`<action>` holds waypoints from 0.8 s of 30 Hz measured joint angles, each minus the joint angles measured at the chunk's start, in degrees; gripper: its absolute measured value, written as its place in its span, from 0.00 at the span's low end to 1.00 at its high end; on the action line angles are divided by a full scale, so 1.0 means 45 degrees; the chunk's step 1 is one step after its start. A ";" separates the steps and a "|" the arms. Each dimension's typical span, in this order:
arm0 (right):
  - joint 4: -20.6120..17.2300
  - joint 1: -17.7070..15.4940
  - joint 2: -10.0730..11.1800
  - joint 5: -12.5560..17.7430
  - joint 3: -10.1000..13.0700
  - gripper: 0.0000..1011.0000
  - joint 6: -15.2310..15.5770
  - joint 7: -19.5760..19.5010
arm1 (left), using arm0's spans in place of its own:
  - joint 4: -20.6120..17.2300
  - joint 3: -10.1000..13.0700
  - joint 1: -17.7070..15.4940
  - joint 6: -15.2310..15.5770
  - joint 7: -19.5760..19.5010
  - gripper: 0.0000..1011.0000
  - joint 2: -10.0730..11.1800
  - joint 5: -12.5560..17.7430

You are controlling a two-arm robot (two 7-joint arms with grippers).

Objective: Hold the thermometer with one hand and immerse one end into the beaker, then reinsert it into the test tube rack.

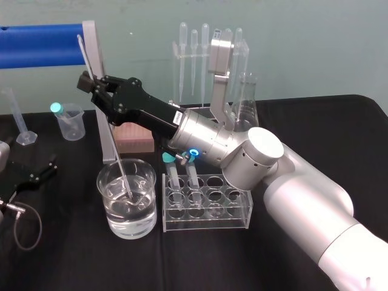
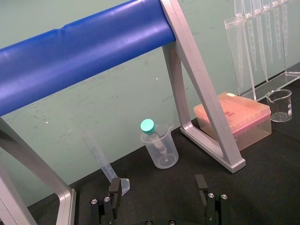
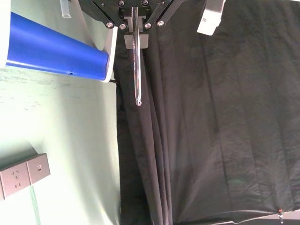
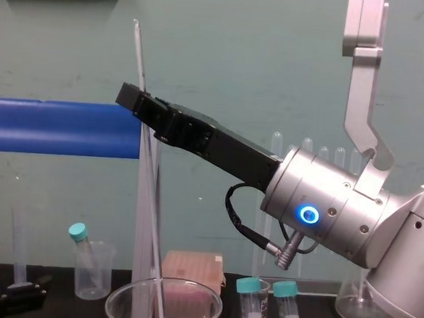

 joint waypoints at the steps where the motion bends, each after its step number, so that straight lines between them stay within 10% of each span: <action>1: 0.0000 0.0002 0.0001 0.0001 -0.0002 0.06 -0.0004 0.0025 | 0.0000 0.0001 0.0001 0.0000 0.0000 1.00 0.0000 -0.0001; 13: -0.0511 -0.0034 0.0127 0.0180 0.0011 0.06 -0.0240 0.0454 | 0.0000 0.0001 0.0001 0.0000 0.0001 1.00 0.0000 0.0000; 24: -0.3070 -0.0265 0.0856 0.0919 0.0766 0.06 -0.0652 0.0324 | 0.0000 0.0001 0.0001 0.0000 0.0000 1.00 0.0000 -0.0001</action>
